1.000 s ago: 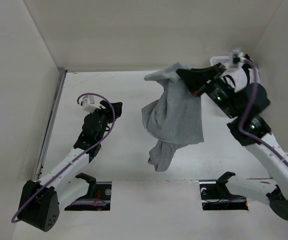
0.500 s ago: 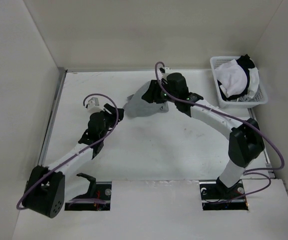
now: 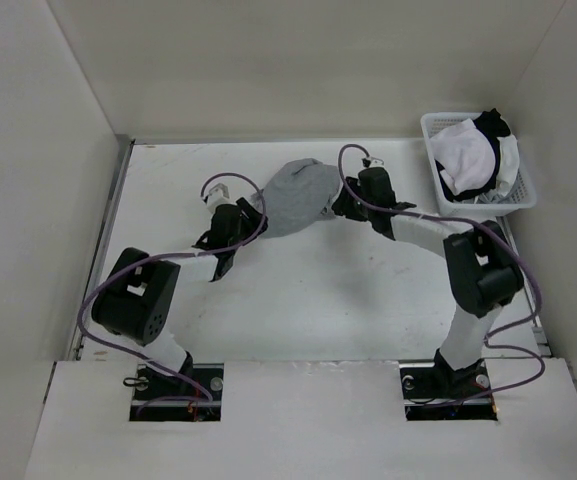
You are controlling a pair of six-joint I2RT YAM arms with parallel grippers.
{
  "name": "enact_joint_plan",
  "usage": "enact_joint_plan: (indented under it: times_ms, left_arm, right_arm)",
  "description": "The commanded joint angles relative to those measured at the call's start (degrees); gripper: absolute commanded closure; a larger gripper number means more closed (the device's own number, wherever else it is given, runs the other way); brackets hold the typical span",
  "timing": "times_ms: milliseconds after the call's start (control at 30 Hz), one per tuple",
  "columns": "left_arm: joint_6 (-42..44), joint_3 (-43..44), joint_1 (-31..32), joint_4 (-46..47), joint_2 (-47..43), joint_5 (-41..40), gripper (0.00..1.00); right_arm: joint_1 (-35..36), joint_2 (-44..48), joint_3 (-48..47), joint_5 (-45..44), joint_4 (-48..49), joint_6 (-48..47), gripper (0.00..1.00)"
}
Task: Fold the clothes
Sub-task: Flatten the tank top out
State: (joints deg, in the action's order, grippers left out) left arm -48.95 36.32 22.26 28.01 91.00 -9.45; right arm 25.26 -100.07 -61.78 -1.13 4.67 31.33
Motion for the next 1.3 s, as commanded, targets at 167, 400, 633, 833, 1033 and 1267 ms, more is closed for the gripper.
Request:
enact_joint_plan:
  times_ms: [167, 400, 633, 833, 1033, 1267]
  left_arm:
    - [3.7, 7.5, 2.6, 4.1, 7.0, -2.7, 0.50]
    - [4.3, 10.5, 2.9, 3.8, 9.5, -2.9, 0.62]
    - [4.8, 11.1, 3.0, 1.3, 8.8, -4.8, 0.52]
    - [6.8, 8.8, 3.2, 0.8, 7.7, -8.0, 0.47]
    - [8.3, 11.8, 2.7, 1.6, 11.2, -6.0, 0.58]
    - [8.2, 11.9, 2.7, 2.0, 11.8, -5.8, 0.88]
  right_arm:
    - [-7.1, -14.8, -14.8, 0.4, 5.7, 3.0, 0.41]
    - [-8.2, -21.0, -21.6, 7.5, 5.8, 4.5, 0.44]
    - [-7.9, -24.9, -24.9, 12.8, 5.9, 9.6, 0.48]
    - [-7.9, -25.7, -25.4, 12.1, 6.1, 10.7, 0.77]
    - [-7.7, -22.9, -22.5, 10.3, 9.0, 10.2, 0.92]
    - [-7.3, -18.1, -19.7, 9.7, 10.1, 8.4, 0.97]
